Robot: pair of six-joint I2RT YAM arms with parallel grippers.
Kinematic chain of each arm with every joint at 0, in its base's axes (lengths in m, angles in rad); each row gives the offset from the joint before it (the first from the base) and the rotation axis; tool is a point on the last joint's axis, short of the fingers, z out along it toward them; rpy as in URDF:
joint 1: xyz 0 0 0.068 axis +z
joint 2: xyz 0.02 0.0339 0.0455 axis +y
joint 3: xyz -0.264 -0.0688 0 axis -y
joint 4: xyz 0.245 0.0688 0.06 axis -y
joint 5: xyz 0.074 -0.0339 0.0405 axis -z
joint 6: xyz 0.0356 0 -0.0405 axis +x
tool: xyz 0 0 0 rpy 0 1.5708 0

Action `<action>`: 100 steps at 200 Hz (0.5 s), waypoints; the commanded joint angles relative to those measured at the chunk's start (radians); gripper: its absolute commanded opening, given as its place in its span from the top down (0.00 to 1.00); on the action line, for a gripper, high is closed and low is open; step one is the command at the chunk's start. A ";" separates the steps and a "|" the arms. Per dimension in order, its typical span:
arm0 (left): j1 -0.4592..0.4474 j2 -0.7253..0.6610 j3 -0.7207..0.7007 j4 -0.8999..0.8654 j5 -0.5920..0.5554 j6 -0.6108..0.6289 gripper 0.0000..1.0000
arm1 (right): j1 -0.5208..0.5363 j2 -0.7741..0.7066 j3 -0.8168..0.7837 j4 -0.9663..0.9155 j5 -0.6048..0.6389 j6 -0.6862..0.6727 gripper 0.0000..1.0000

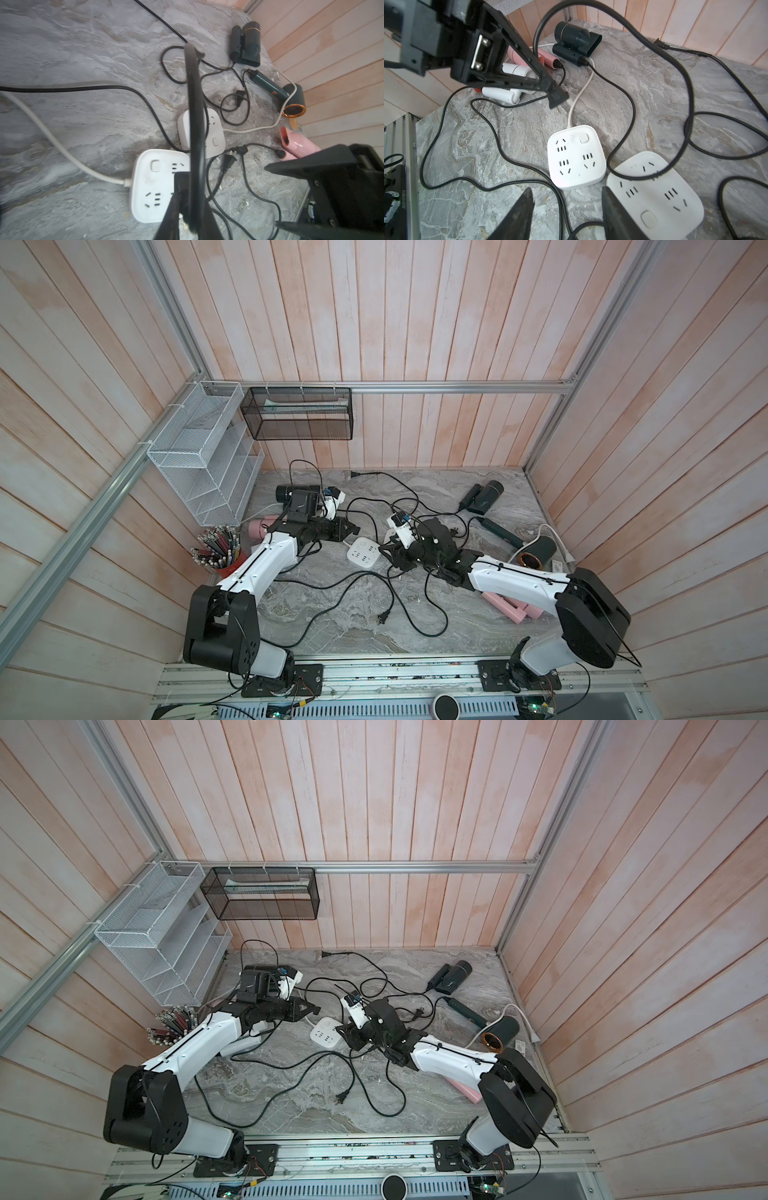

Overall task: Charge the blow dryers
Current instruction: Pick up the plug from the center of the board.

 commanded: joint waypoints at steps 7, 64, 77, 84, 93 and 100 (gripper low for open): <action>0.032 -0.044 -0.012 0.001 -0.051 -0.005 0.85 | 0.005 -0.084 -0.081 0.033 0.060 0.078 0.43; 0.060 -0.098 0.011 -0.019 -0.177 0.069 0.86 | -0.005 -0.240 -0.226 0.048 0.122 0.166 0.41; 0.105 -0.098 0.038 -0.032 -0.181 0.072 0.85 | -0.007 -0.258 -0.245 0.047 0.123 0.173 0.41; 0.135 -0.094 0.049 -0.033 -0.169 0.059 0.86 | -0.007 -0.263 -0.250 0.045 0.121 0.175 0.41; 0.171 -0.092 0.058 -0.023 -0.144 0.043 0.85 | -0.007 -0.266 -0.255 0.044 0.117 0.179 0.41; 0.188 -0.090 0.060 -0.009 -0.134 0.043 0.86 | -0.008 -0.268 -0.260 0.045 0.116 0.181 0.41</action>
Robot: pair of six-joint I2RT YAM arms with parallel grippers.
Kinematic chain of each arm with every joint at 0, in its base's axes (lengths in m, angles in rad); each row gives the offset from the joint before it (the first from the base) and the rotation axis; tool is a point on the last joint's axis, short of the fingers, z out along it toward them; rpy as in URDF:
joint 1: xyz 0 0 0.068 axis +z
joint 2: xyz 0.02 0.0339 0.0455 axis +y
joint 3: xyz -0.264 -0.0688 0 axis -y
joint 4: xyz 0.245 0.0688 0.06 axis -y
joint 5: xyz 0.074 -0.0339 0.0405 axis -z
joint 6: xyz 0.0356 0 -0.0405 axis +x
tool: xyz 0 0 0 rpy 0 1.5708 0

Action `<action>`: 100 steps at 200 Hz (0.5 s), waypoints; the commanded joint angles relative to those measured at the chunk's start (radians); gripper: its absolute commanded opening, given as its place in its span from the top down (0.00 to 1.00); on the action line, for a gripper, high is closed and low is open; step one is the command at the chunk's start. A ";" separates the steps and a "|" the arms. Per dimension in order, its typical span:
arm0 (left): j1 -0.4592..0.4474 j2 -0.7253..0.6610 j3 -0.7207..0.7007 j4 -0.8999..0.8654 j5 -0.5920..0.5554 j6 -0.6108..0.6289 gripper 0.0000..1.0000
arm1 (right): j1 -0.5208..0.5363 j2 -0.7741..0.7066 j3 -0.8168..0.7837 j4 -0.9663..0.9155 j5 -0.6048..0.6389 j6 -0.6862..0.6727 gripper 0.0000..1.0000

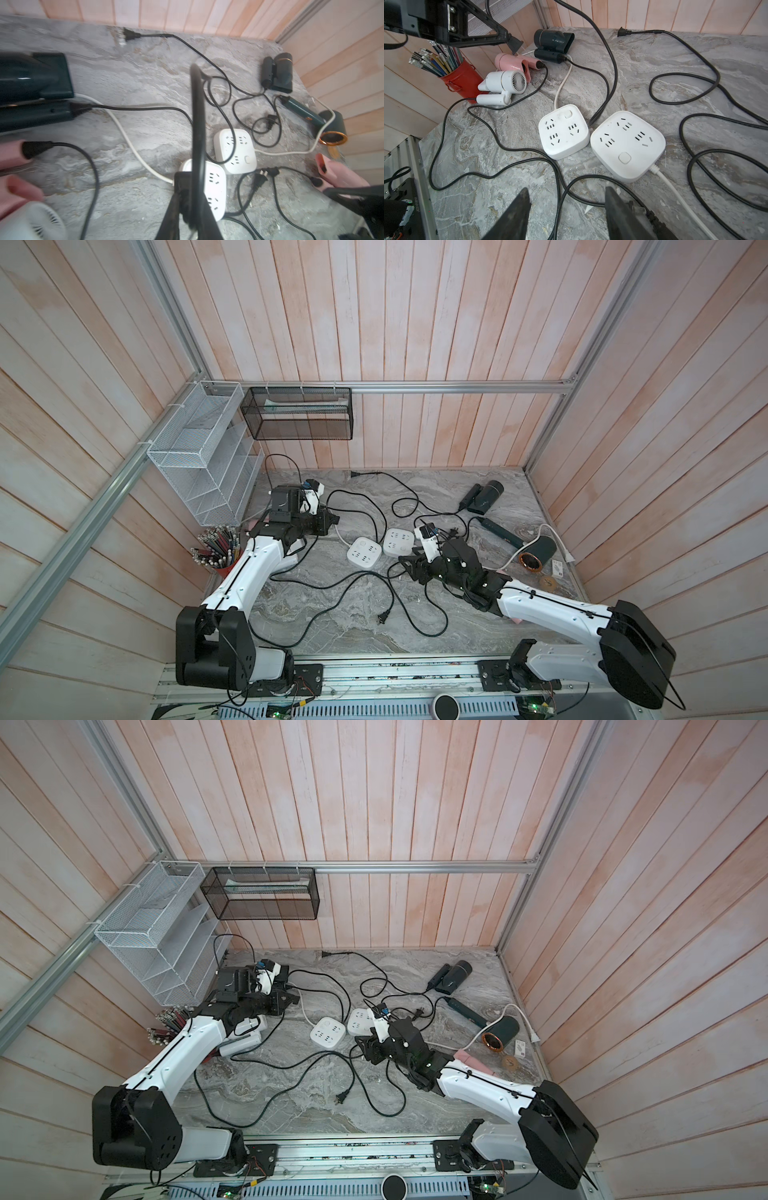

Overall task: Charge the blow dryers
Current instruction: Pick up the plug from the center of the board, then insert the plug into the socket.

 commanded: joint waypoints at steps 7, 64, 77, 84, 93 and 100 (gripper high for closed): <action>0.081 -0.005 0.040 0.028 -0.012 0.008 0.85 | -0.004 -0.017 -0.022 0.015 0.016 0.037 0.41; 0.160 0.121 0.153 0.142 0.031 -0.096 0.86 | -0.004 -0.010 -0.032 0.018 0.029 0.053 0.44; 0.151 0.120 0.146 0.162 0.034 -0.086 0.86 | -0.004 -0.013 -0.036 0.018 0.041 0.057 0.44; 0.143 0.116 0.135 0.171 0.036 -0.078 0.85 | -0.004 -0.012 -0.037 0.012 0.050 0.059 0.45; 0.129 0.111 0.121 0.175 0.035 -0.068 0.85 | -0.004 -0.011 -0.036 0.002 0.057 0.060 0.45; 0.113 0.108 0.109 0.171 0.033 -0.062 0.86 | -0.004 -0.011 -0.036 0.000 0.057 0.060 0.45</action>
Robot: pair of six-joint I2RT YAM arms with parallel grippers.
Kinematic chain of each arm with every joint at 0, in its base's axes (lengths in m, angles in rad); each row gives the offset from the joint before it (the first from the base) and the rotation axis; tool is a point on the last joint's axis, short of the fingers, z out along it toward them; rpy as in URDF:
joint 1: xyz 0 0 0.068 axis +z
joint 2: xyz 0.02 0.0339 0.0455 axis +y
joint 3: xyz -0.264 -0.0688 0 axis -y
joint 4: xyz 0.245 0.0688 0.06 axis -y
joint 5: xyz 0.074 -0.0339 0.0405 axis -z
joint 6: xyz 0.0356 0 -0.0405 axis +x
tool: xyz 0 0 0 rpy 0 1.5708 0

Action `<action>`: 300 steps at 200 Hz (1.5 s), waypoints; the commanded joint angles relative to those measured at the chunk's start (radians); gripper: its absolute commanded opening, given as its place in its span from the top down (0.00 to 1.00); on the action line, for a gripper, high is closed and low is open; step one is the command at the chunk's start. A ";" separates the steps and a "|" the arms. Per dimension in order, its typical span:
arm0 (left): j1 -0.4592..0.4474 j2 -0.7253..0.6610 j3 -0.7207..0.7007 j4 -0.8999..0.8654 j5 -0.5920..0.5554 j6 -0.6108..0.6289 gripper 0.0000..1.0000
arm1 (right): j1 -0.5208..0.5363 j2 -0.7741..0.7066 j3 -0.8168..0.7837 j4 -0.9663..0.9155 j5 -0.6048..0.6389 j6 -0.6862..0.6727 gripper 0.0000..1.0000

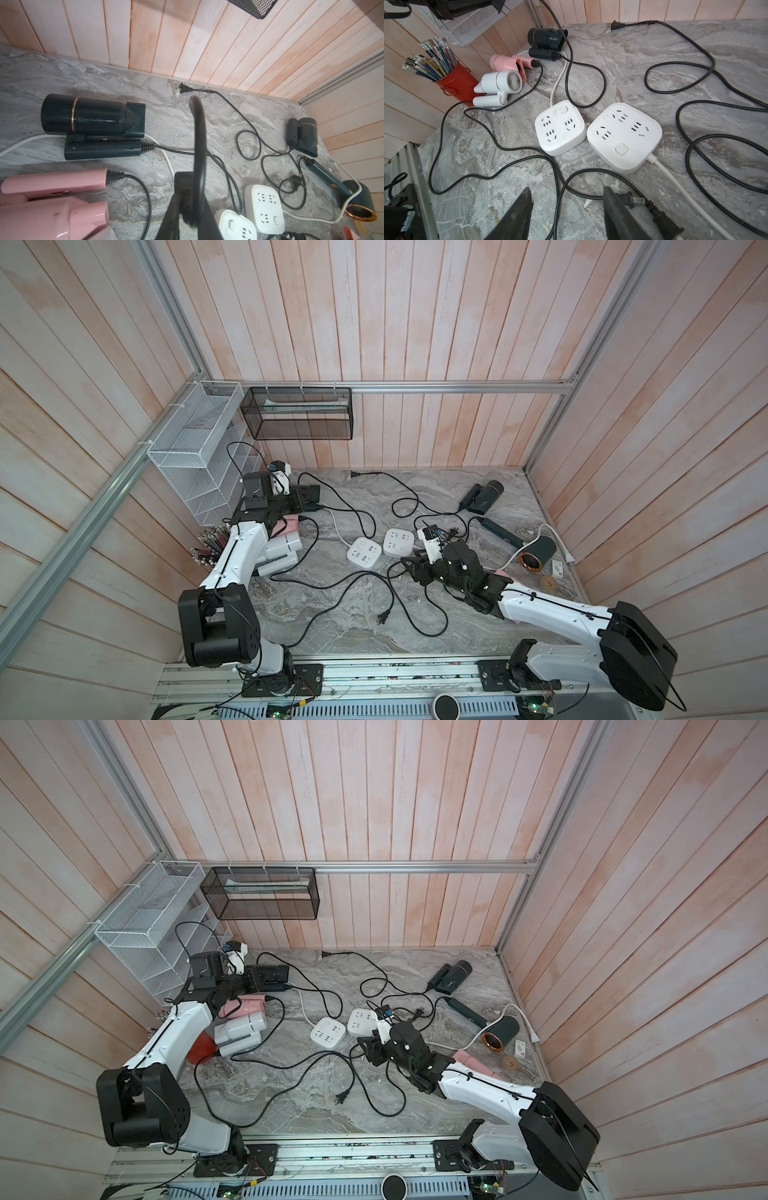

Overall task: Charge the blow dryers
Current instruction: Insert the plug into the socket.

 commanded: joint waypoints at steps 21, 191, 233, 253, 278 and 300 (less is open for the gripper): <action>-0.098 -0.027 -0.060 0.038 0.000 0.037 0.86 | -0.004 -0.018 -0.014 -0.016 0.031 0.017 0.45; -0.484 0.025 -0.280 0.133 -0.054 0.074 0.85 | -0.004 -0.065 -0.052 -0.063 0.027 0.031 0.45; -0.487 0.105 -0.187 0.020 -0.099 0.166 0.85 | -0.004 -0.058 -0.051 -0.073 0.030 0.023 0.45; -0.487 0.128 -0.171 0.002 -0.119 0.166 0.86 | -0.004 -0.056 -0.051 -0.071 0.033 0.020 0.45; -0.495 0.147 -0.158 0.013 -0.130 0.117 0.86 | -0.004 -0.050 -0.050 -0.073 0.033 0.018 0.45; -0.510 0.162 -0.149 0.020 -0.137 0.089 0.86 | -0.004 -0.040 -0.047 -0.073 0.036 0.014 0.45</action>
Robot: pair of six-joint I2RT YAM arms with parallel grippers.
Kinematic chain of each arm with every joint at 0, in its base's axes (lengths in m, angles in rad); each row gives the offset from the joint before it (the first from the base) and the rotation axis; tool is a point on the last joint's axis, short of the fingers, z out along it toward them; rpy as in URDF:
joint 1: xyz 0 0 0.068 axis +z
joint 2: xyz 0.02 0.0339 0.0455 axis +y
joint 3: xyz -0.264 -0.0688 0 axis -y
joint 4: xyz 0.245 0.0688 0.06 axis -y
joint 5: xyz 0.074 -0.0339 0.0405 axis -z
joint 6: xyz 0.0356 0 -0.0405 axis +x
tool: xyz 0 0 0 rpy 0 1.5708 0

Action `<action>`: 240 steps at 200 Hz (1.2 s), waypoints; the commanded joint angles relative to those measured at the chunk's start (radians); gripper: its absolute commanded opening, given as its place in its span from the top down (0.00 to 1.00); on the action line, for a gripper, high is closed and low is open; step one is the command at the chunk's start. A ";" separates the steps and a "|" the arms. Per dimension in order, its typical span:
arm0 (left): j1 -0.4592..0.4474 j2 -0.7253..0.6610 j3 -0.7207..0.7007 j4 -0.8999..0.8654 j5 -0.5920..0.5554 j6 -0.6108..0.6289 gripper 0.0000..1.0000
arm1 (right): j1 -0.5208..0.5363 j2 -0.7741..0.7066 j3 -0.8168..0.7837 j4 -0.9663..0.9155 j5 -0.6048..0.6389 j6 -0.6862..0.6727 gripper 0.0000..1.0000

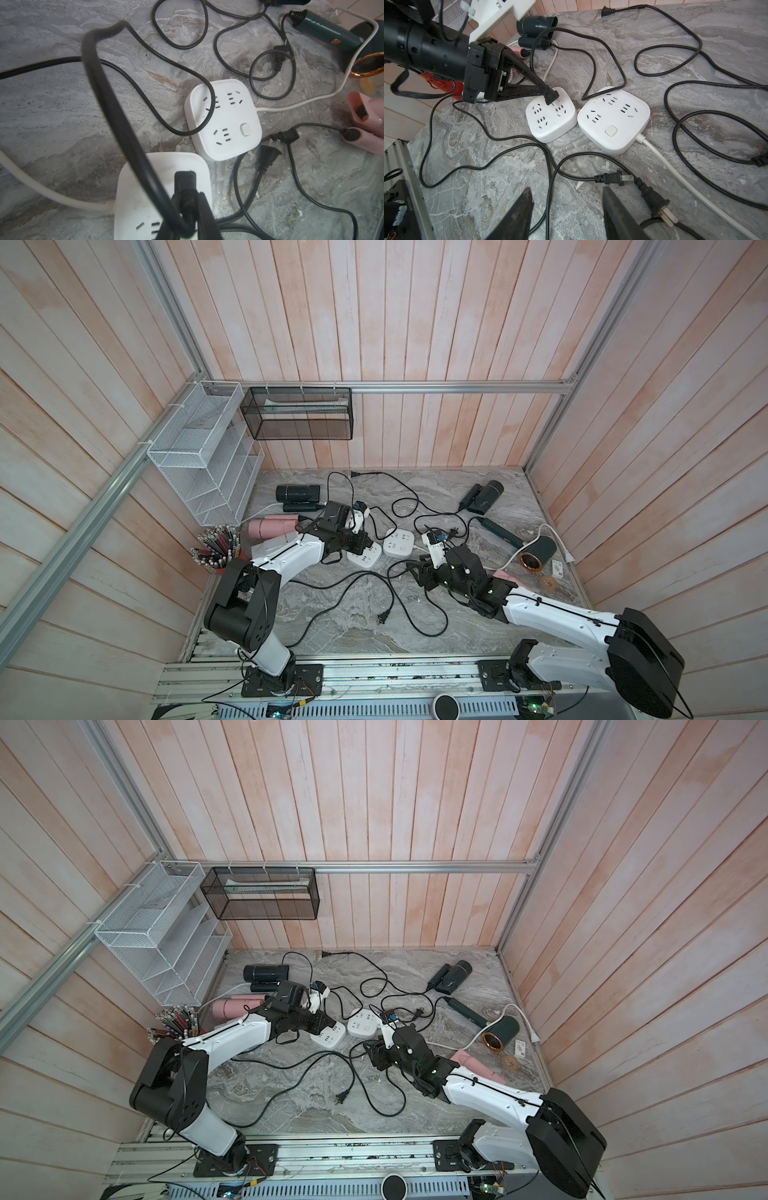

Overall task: Charge the blow dryers
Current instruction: Insert the plug into the socket.

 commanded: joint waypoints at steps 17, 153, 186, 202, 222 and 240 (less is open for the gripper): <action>-0.024 0.040 0.049 -0.025 -0.031 -0.028 0.86 | -0.004 0.015 -0.005 -0.015 0.014 -0.002 0.45; -0.035 0.081 0.100 -0.121 -0.087 -0.060 0.87 | -0.005 0.027 -0.002 -0.013 0.039 -0.004 0.47; -0.037 0.095 0.108 -0.110 -0.067 -0.069 0.87 | -0.004 0.017 -0.014 -0.010 0.040 0.001 0.47; -0.038 0.099 0.109 -0.102 -0.054 -0.077 0.87 | -0.005 0.016 -0.017 -0.009 0.038 0.003 0.47; -0.039 0.107 0.114 -0.110 -0.070 -0.072 0.87 | -0.004 0.014 -0.020 -0.005 0.027 0.001 0.46; -0.041 0.111 0.107 -0.110 -0.092 -0.070 0.87 | -0.004 -0.004 -0.032 0.025 -0.014 -0.005 0.42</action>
